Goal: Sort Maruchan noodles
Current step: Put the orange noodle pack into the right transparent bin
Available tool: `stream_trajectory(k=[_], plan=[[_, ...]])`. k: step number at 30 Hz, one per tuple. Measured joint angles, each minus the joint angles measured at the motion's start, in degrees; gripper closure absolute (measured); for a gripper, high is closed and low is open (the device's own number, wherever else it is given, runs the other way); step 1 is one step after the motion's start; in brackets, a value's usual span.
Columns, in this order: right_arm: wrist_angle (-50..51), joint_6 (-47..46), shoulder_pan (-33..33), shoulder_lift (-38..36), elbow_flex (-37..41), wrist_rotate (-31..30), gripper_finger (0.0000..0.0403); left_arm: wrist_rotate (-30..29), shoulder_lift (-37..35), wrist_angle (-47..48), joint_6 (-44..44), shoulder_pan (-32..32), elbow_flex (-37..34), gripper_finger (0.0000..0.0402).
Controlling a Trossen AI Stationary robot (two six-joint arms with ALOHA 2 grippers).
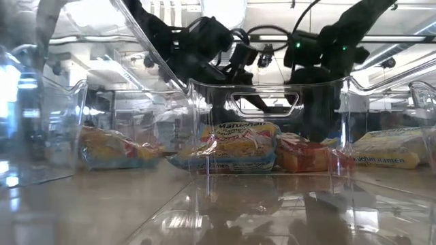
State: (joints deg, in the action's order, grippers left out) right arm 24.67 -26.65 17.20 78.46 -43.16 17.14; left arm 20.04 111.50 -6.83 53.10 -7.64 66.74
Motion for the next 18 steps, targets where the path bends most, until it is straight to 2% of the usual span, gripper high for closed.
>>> stream_trajectory(k=[6,13,18], plan=[[-2.4,2.0,1.2,3.1,0.0,3.4,0.0181,-4.2,-0.1,4.4,0.2,0.0,0.0,0.0246],[-7.7,2.3,1.3,5.1,0.1,8.1,0.0181,-5.9,-0.2,5.4,0.8,0.0,0.0,0.0246],[-9.7,2.3,1.3,5.3,0.1,8.9,0.0181,-8.0,-0.3,8.9,0.5,0.0,0.0,0.0246]])
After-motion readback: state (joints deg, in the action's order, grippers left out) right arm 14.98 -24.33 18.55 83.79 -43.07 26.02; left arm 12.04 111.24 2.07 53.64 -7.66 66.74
